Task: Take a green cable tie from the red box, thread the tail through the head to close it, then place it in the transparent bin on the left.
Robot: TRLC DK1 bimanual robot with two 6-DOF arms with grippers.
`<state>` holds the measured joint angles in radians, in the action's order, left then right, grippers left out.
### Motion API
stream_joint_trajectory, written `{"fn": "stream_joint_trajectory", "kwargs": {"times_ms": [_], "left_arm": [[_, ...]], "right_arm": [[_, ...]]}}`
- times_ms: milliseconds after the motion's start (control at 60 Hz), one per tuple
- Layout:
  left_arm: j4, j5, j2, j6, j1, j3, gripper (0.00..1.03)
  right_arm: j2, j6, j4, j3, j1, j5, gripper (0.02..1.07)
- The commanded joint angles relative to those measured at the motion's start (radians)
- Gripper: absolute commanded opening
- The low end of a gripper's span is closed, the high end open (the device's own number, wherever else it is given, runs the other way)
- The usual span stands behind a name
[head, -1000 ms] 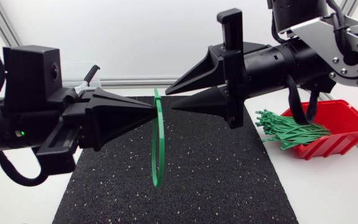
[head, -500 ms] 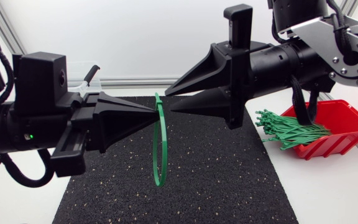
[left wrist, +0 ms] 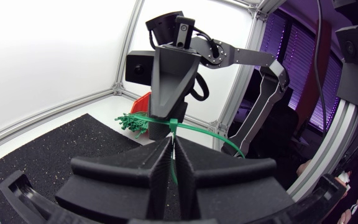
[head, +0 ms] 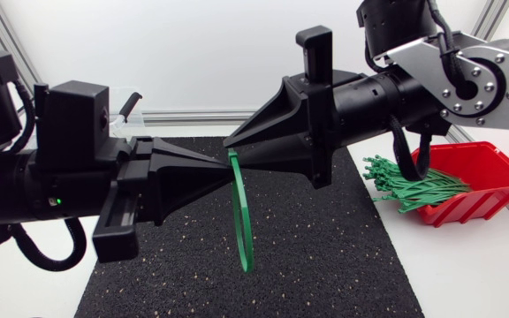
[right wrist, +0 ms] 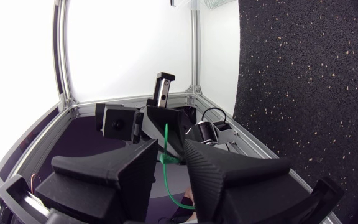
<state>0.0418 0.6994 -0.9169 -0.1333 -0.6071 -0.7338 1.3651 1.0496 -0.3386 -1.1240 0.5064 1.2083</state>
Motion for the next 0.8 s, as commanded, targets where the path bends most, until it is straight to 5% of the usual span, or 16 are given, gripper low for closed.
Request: {"fn": "stream_joint_trajectory", "kwargs": {"times_ms": [0, 783], "left_arm": [[0.004, -0.012, 0.006, 0.015, -0.019, 0.013, 0.08], [0.006, -0.012, 0.000, 0.020, -0.014, 0.020, 0.08]], "right_arm": [[0.034, -0.007, 0.006, -0.017, -0.012, 0.007, 0.38], [-0.021, -0.005, -0.033, -0.005, 0.018, -0.009, 0.29]]}}
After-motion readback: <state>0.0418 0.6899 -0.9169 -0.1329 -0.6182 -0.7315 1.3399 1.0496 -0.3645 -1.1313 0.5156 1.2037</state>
